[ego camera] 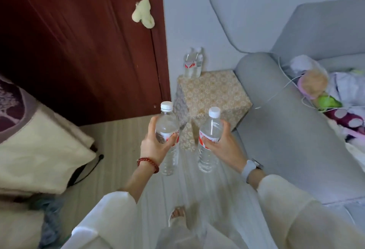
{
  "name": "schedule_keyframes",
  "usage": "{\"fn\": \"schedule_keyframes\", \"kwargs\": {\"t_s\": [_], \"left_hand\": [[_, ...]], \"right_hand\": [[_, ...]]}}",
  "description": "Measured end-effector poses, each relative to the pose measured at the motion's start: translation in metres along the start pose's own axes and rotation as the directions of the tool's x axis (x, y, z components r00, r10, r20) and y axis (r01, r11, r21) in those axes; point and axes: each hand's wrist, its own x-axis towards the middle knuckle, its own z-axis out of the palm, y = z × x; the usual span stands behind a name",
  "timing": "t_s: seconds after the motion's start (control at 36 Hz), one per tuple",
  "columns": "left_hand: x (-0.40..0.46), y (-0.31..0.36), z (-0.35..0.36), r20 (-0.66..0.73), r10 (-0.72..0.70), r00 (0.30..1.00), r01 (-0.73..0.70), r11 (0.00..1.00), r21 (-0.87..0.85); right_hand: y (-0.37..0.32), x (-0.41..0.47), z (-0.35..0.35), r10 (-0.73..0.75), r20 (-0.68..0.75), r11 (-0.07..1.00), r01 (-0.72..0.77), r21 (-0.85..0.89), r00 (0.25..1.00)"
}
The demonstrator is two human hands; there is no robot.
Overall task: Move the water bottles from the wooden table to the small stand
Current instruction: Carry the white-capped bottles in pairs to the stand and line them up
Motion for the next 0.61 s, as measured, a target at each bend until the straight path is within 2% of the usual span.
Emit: {"fn": "schedule_keyframes", "kwargs": {"t_s": [0.22, 0.36, 0.53, 0.61], "left_hand": [[0.160, 0.037, 0.094, 0.166, 0.037, 0.986, -0.034, 0.999, -0.018], [0.254, 0.046, 0.177, 0.147, 0.005, 0.989, 0.001, 0.999, -0.038], [0.370, 0.043, 0.280, 0.125, -0.060, 0.990, 0.063, 0.998, -0.023], [0.418, 0.031, 0.323, 0.160, -0.092, 0.983, 0.099, 0.995, -0.032]], "right_hand": [[0.017, 0.166, -0.047, 0.095, -0.085, 0.994, -0.091, 0.053, 0.992], [0.057, 0.284, -0.071, 0.137, -0.093, 0.986, -0.126, 0.112, 0.986], [0.112, 0.427, -0.095, 0.216, -0.092, 0.974, -0.208, 0.087, 0.972], [0.135, 0.483, -0.098, 0.274, -0.109, 0.958, -0.261, 0.121, 0.956]]}}
